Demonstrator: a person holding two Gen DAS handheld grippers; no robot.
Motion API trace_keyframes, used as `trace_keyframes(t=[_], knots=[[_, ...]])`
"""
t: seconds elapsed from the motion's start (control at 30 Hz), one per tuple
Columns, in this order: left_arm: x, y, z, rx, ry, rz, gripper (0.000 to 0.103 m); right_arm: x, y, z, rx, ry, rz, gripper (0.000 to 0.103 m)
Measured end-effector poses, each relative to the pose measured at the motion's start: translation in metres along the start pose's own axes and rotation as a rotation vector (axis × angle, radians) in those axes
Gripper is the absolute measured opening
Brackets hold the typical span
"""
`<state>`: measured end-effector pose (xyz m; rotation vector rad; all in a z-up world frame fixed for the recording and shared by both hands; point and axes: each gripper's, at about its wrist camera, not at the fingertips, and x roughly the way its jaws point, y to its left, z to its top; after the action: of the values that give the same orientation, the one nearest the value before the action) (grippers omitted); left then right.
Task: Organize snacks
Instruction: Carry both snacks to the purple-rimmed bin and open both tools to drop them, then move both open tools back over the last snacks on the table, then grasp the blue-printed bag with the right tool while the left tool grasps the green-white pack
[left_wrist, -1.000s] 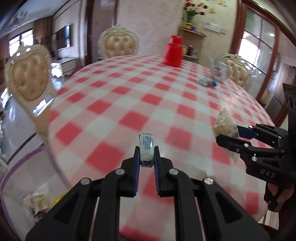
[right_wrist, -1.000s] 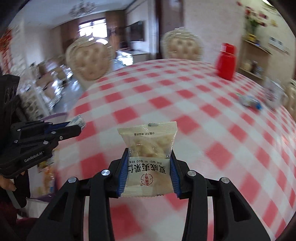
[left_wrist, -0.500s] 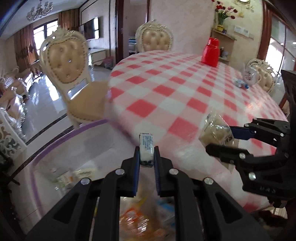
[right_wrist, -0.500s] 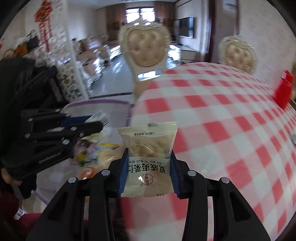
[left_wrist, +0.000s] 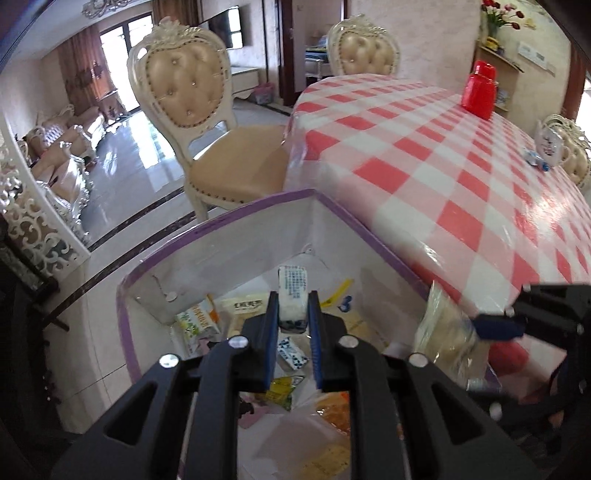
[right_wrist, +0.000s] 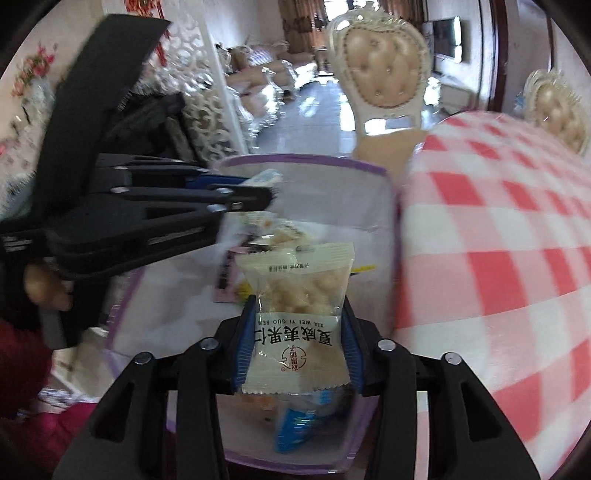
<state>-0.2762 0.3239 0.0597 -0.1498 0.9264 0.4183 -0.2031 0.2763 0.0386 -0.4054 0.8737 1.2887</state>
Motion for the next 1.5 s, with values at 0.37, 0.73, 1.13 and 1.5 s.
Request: trace_keyframes(t=[0.37,0.73,1.13,1.5], knots=[[-0.008,-0.087,0.061,0.029,-0.164,-0.012,0.099,-0.099,-0.107,-0.041,0.269,-0.242,-0.081,0.072],[0.083,-0.377,0.136,0.256,-0.058,-0.492,0.099,-0.252,-0.290,-0.192,0.708,-0.373,-0.562,0.072],[0.150,-0.538,0.191,0.046,-0.128,-0.568,0.099,-0.294,-0.491,-0.232,0.873,-0.327,-0.774,0.083],[0.171,-0.528,0.201,-0.069,-0.025,-0.759,0.101,-0.271,-0.630,-0.133,0.449,-0.060,-0.796,0.087]])
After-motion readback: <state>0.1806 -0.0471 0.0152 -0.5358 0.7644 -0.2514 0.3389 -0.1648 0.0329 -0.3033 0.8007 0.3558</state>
